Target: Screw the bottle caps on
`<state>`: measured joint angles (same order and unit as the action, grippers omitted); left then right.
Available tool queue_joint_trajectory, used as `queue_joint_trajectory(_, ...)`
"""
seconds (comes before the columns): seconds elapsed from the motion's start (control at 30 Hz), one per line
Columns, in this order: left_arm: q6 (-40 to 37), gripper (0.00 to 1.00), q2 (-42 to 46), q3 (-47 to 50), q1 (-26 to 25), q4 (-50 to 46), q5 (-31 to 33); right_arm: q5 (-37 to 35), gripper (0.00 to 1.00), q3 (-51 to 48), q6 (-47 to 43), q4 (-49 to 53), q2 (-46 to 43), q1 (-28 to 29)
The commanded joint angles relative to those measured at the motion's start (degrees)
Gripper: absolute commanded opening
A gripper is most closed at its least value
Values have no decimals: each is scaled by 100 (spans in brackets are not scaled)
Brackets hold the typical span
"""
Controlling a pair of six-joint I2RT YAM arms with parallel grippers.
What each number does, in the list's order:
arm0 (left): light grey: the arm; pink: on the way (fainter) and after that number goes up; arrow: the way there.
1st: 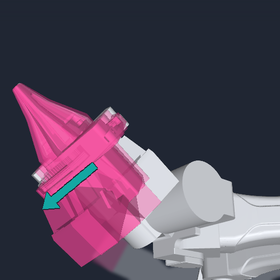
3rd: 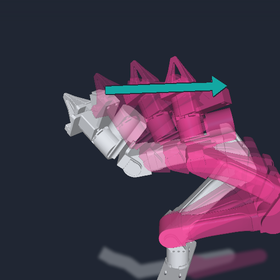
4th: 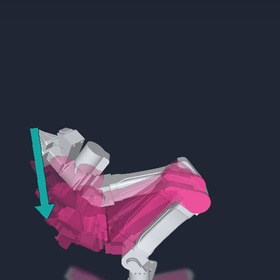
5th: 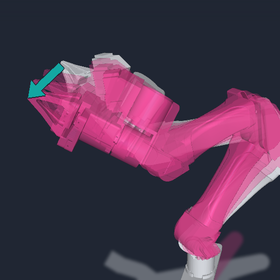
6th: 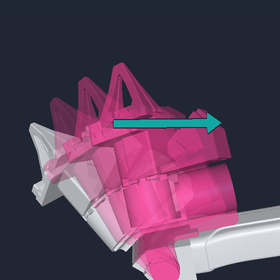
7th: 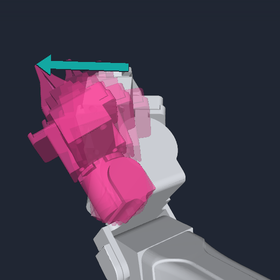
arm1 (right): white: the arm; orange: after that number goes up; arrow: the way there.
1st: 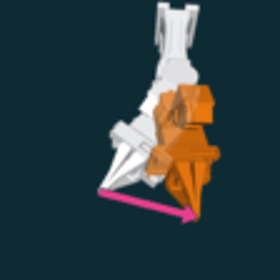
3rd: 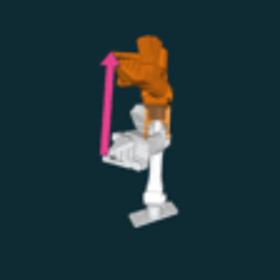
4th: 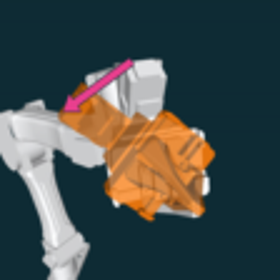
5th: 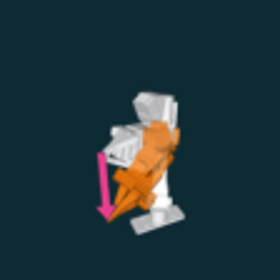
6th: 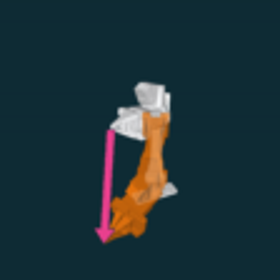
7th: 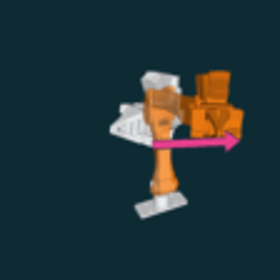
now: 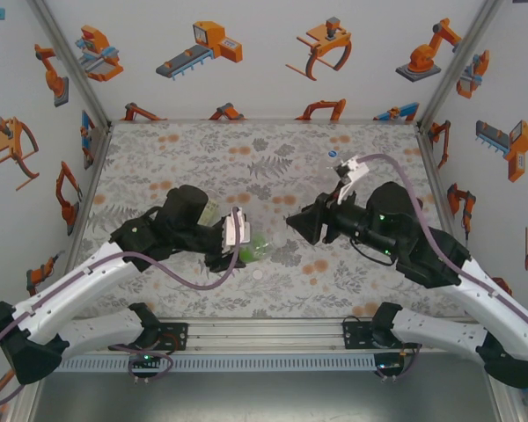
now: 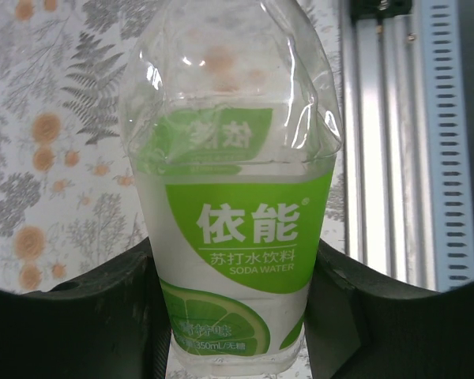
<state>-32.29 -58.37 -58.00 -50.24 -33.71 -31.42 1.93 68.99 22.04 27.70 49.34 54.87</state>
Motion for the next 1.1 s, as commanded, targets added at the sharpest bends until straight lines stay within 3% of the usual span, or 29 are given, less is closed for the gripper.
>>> queue_joint_trajectory(0.0,-216,0,1,-271,-24,-446,-861,1441,49,2,-2076,-28,18,-12)
queue_joint_trajectory(0.13,-222,0,67,-230,-29,-520,-1210,2548,50,-33,-3505,236,40,-13)
queue_joint_trajectory(0.4,-230,0,39,-248,-24,-781,-1406,3825,52,-150,-4366,144,180,-12)
queue_joint_trajectory(0.63,-245,0,-12,-271,-30,-764,-1432,3630,49,-306,-4373,-27,279,-12)
queue_joint_trajectory(1.07,-252,0,-6,-265,-30,-742,-1413,3903,35,-382,-4248,-200,321,-3)
